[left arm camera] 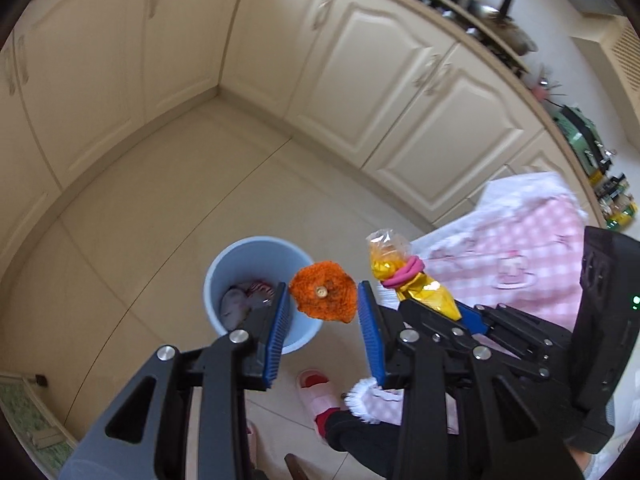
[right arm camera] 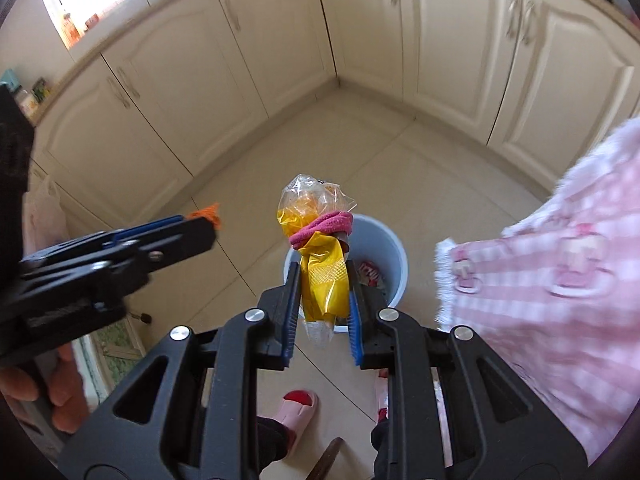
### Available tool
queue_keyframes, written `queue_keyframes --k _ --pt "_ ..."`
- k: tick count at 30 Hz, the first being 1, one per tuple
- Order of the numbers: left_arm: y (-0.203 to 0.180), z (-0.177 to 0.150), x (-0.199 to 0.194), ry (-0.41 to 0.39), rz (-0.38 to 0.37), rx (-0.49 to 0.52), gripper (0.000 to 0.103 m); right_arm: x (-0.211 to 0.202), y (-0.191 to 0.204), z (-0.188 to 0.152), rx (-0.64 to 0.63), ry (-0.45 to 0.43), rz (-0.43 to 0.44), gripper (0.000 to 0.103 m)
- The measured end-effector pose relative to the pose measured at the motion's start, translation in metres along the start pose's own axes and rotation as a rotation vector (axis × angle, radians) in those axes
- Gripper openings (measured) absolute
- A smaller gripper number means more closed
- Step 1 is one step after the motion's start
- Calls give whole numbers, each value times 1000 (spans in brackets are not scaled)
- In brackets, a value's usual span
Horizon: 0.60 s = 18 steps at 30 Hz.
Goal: Collect trash
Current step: 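Carry the orange peel and yellow wrapper with both tools over the bin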
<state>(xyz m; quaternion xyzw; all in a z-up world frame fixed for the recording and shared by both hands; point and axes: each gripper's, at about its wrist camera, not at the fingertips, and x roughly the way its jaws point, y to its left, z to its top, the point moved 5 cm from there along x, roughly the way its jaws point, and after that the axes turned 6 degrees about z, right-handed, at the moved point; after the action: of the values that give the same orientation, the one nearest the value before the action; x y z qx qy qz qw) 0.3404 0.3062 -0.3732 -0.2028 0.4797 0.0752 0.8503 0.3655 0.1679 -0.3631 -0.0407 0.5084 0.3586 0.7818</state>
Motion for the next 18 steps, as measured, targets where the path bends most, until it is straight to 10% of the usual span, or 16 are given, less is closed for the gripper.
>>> queue_keyframes --k 7,10,18 --pt "31 5 37 50 23 -52 34 54 -2 17 4 4 -1 28" --pt "38 3 46 61 26 -58 34 65 -8 21 20 -6 -31 62" --pt "36 -1 66 85 26 -53 34 73 -20 13 46 12 -61 63"
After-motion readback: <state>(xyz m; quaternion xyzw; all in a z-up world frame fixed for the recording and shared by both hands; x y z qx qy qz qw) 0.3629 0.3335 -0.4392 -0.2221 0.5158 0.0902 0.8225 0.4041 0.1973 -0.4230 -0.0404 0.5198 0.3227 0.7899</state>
